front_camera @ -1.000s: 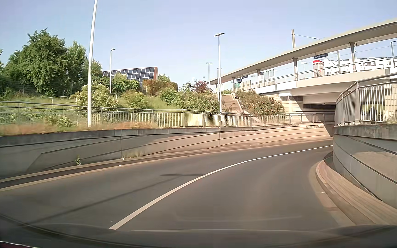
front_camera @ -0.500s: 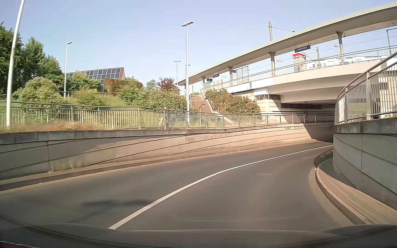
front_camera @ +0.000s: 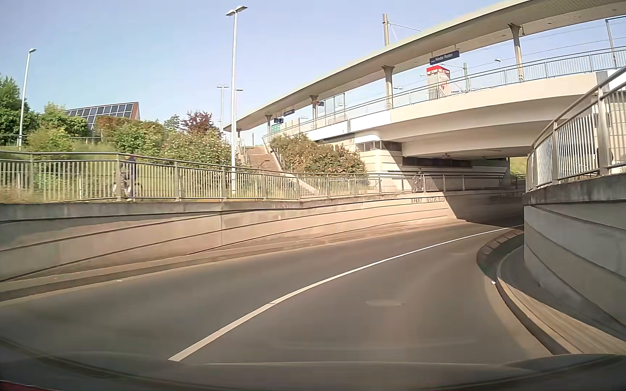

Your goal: Follow the waypoints while adhering to traffic rules and regulations

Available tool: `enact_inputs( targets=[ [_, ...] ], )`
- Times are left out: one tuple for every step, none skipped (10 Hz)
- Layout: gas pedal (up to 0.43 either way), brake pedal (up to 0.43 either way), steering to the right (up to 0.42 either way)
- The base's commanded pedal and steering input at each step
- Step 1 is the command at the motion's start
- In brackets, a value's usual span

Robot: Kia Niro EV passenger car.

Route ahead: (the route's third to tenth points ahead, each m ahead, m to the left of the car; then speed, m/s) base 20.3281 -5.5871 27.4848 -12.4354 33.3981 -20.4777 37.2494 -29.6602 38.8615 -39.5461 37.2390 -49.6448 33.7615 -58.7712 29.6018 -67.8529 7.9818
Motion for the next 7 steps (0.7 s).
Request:
enact_inputs(
  targets=[
    [0.0, 0.03, 0.127],
    [0.0, 0.03, 0.127],
    [0.0, 0.03, 0.127],
    [0.0, 0.03, 0.128],
    [0.0, 0.03, 0.132],
    [0.0, 0.03, 0.133],
    [0.0, 0.03, 0.132]
  ],
)
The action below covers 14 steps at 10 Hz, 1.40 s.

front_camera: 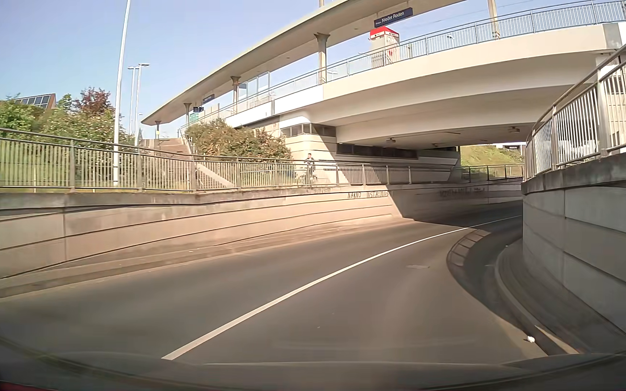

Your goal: Follow the waypoints while adhering to traffic rules and regulations

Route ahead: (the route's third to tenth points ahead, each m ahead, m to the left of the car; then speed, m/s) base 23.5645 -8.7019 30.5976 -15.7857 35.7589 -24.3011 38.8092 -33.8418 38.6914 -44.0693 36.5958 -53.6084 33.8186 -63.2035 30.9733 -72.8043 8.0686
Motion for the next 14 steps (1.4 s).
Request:
enact_inputs(
  targets=[
    [0.0, 0.03, 0.131],
    [0.0, 0.03, 0.129],
    [0.0, 0.03, 0.125],
    [0.0, 0.03, 0.121],
    [0.0, 0.03, 0.119],
    [0.0, 0.03, 0.119],
    [0.0, 0.03, 0.119],
    [0.0, 0.03, 0.119],
    [0.0, 0.03, 0.121],
    [0.0, 0.03, 0.123],
    [0.0, 0.03, 0.126],
    [0.0, 0.03, 0.126],
    [0.0, 0.03, 0.126],
    [0.008, 0.03, 0.126]
  ],
)
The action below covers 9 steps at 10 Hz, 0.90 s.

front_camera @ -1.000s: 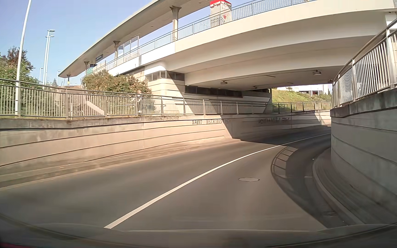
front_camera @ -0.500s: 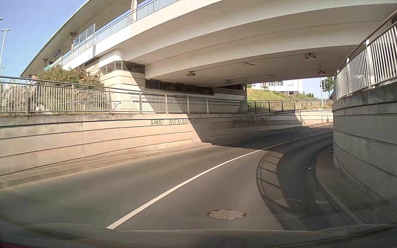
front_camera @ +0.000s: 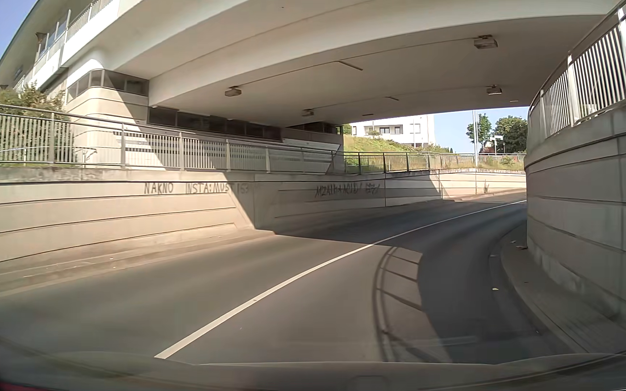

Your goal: Follow the waypoints while adhering to traffic rules and regulations

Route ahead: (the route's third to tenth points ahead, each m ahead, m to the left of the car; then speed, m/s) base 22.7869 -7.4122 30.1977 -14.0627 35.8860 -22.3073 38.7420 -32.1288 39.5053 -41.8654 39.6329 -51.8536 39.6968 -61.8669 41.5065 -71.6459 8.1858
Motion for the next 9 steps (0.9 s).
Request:
enact_inputs(
  targets=[
    [0.02, 0.03, 0.126],
    [0.028, 0.03, 0.125],
    [0.047, 0.03, 0.125],
    [0.047, 0.03, 0.126],
    [0.047, 0.03, 0.126],
    [0.047, 0.03, 0.126],
    [0.059, 0.03, 0.126],
    [0.059, 0.03, 0.126],
    [0.059, 0.03, 0.125]
  ],
)
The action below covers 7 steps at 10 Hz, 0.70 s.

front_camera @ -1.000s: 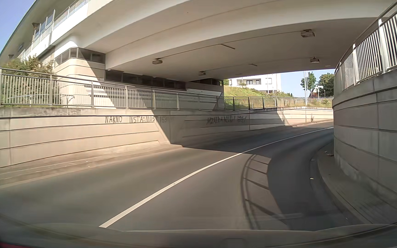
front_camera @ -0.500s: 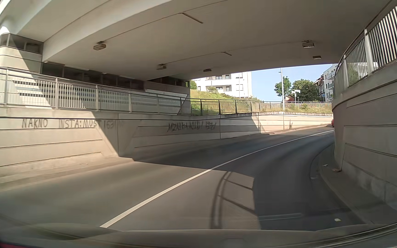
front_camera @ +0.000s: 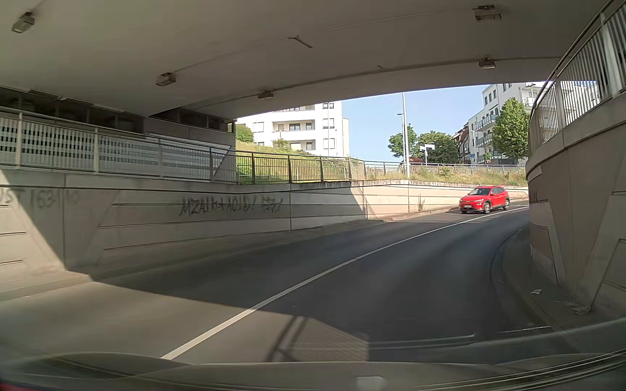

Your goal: Follow the waypoints while adhering to traffic rules and regulations

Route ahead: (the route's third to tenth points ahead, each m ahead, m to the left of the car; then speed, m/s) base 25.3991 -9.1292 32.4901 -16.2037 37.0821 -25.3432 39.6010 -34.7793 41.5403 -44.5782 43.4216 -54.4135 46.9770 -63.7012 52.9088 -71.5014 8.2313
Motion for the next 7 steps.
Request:
enact_inputs(
  targets=[
    [0.059, 0.03, 0.126],
    [0.059, 0.03, 0.126],
    [0.059, 0.03, 0.125],
    [0.059, 0.03, 0.125],
    [0.067, 0.03, 0.125],
    [0.079, 0.03, 0.125],
    [0.079, 0.03, 0.125]
  ],
)
